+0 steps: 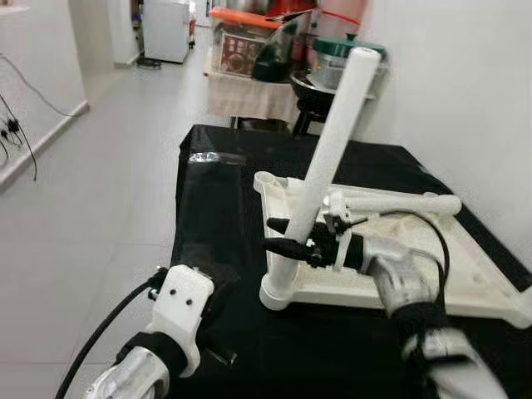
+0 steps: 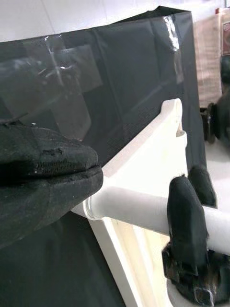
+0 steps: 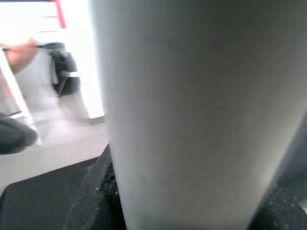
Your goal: Building children table
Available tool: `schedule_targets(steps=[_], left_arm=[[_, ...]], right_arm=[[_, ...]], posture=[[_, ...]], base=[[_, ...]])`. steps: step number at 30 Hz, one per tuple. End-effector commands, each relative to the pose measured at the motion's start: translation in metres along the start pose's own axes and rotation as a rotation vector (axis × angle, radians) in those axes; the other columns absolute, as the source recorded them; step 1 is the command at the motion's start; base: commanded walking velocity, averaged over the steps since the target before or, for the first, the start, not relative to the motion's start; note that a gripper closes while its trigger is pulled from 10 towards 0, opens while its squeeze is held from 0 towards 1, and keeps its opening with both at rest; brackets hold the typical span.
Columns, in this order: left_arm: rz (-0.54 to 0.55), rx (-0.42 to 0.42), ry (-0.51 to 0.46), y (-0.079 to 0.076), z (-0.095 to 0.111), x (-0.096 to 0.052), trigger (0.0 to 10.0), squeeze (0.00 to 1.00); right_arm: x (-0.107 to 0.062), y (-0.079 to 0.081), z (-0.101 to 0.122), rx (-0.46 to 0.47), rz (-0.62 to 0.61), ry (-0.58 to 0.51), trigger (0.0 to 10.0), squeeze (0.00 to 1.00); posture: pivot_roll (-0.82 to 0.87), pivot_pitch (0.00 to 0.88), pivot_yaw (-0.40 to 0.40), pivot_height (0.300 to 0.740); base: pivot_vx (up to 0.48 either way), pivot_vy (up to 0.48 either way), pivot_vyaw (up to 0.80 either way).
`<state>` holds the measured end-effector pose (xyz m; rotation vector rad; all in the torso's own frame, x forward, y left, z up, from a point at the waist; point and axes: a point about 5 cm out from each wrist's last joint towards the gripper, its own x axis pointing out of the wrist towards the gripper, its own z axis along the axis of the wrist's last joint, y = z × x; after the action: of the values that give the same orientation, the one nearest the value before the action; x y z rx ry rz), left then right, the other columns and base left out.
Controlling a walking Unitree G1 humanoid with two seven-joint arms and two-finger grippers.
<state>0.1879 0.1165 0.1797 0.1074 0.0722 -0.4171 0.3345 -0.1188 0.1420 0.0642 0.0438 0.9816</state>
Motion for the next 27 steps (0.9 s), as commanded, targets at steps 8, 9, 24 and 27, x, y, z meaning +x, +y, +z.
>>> schedule_targets(steps=[8,9,24,27], left_arm=[[-0.048,0.004,0.014,-0.003,-0.002,0.001,10.0,0.00],[-0.048,0.004,0.014,-0.003,-0.002,0.001,10.0,0.00],[-0.042,0.000,0.007,-0.004,-0.001,0.002,10.0,0.00],[-0.039,-0.001,0.003,-0.004,-0.001,0.002,10.0,0.00]], right_arm=[[-0.002,0.018,-0.057,0.123,-0.438,0.242,0.0,0.00],[-0.002,0.018,-0.057,0.123,-0.438,0.242,0.0,0.00],[0.012,0.022,-0.036,0.158,-0.394,0.191,10.0,1.00],[0.021,0.017,-0.005,0.092,-0.084,0.050,10.0,0.58]], posture=[[0.16,0.000,-0.187,0.740],[0.16,0.000,-0.187,0.740],[0.17,0.000,-0.185,0.740],[0.17,0.000,-0.185,0.740]], base=[[0.000,0.000,0.00],[0.000,0.000,0.00],[0.000,0.000,0.00],[0.000,0.000,0.00]])
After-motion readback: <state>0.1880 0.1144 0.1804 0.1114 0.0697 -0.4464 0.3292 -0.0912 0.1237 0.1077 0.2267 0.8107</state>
